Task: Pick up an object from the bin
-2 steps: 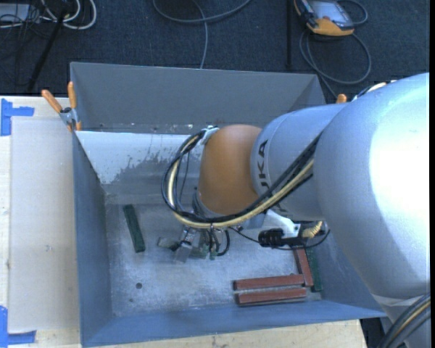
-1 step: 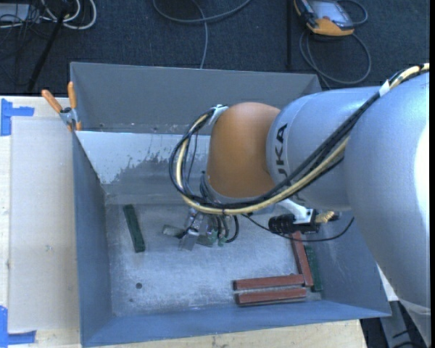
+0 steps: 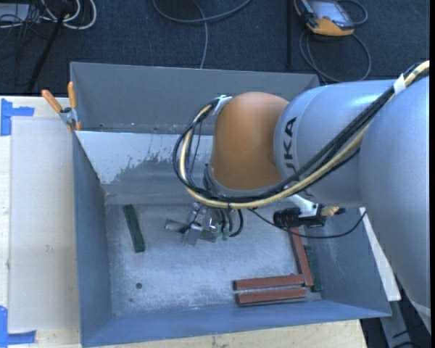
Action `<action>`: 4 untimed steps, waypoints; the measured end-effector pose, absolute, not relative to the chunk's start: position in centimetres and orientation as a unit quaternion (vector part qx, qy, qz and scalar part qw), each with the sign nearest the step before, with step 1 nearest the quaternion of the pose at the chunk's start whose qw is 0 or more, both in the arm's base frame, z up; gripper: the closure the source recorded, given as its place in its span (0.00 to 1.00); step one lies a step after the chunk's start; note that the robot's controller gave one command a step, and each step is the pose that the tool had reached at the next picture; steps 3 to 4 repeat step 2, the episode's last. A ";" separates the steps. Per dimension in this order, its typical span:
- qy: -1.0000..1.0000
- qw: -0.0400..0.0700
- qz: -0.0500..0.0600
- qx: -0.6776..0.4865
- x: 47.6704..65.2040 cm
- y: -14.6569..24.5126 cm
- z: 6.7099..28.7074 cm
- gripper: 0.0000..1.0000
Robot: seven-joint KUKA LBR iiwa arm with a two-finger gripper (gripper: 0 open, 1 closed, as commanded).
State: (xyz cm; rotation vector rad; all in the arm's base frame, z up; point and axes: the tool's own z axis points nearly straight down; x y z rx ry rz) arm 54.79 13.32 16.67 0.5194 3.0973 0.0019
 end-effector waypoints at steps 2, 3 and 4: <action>0.987 0.000 0.000 0.163 54.8 13.3 18.3 1.00; 0.987 0.000 0.000 0.163 54.8 13.3 18.3 1.00; 0.987 0.000 0.000 0.163 54.8 13.3 18.3 1.00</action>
Offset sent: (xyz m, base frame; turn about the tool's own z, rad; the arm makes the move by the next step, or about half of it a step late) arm -0.0001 0.0000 0.0154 0.0000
